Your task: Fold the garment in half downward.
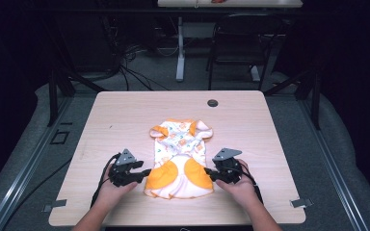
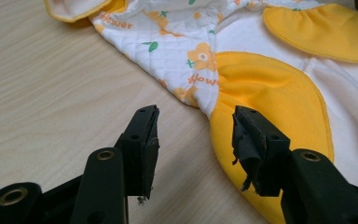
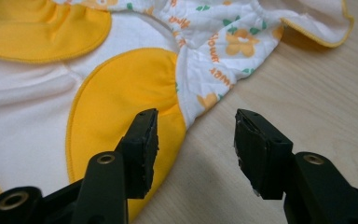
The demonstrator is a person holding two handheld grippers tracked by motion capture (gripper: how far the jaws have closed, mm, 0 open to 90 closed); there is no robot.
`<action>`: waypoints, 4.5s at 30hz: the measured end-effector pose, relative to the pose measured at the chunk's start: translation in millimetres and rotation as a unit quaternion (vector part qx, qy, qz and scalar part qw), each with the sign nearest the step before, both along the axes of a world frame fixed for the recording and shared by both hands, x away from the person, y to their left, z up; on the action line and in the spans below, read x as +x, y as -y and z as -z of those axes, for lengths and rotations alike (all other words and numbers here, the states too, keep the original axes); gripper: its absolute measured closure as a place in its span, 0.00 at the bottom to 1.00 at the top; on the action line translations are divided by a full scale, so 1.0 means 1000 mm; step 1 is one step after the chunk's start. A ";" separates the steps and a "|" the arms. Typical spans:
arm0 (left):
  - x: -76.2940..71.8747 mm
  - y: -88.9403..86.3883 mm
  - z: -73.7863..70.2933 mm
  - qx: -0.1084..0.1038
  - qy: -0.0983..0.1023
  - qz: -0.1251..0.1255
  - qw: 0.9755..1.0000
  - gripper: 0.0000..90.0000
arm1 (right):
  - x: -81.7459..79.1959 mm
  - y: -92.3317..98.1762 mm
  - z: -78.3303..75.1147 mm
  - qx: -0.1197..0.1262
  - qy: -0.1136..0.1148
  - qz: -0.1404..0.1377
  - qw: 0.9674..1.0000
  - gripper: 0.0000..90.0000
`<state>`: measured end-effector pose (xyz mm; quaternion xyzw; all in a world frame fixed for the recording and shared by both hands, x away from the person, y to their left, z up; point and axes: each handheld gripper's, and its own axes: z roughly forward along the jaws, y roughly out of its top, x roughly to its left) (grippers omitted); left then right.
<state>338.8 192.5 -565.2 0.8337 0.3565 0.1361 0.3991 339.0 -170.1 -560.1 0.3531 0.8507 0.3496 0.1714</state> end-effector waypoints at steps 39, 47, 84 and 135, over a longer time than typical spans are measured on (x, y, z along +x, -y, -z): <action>0.028 0.039 0.016 0.023 -0.015 0.022 0.999 0.99 | 0.024 -0.029 0.016 0.015 -0.023 0.002 1.000 0.97; 0.018 0.036 0.014 0.027 -0.029 0.034 0.999 0.99 | 0.014 -0.030 0.014 0.003 -0.029 -0.015 0.999 0.96; -0.011 0.033 0.004 0.041 -0.043 0.056 0.997 0.94 | -0.013 -0.037 0.000 -0.029 -0.051 -0.079 0.995 0.91; 0.128 0.049 -0.033 0.008 -0.026 0.007 1.000 0.74 | 0.138 -0.041 -0.033 0.016 -0.052 0.020 0.998 0.73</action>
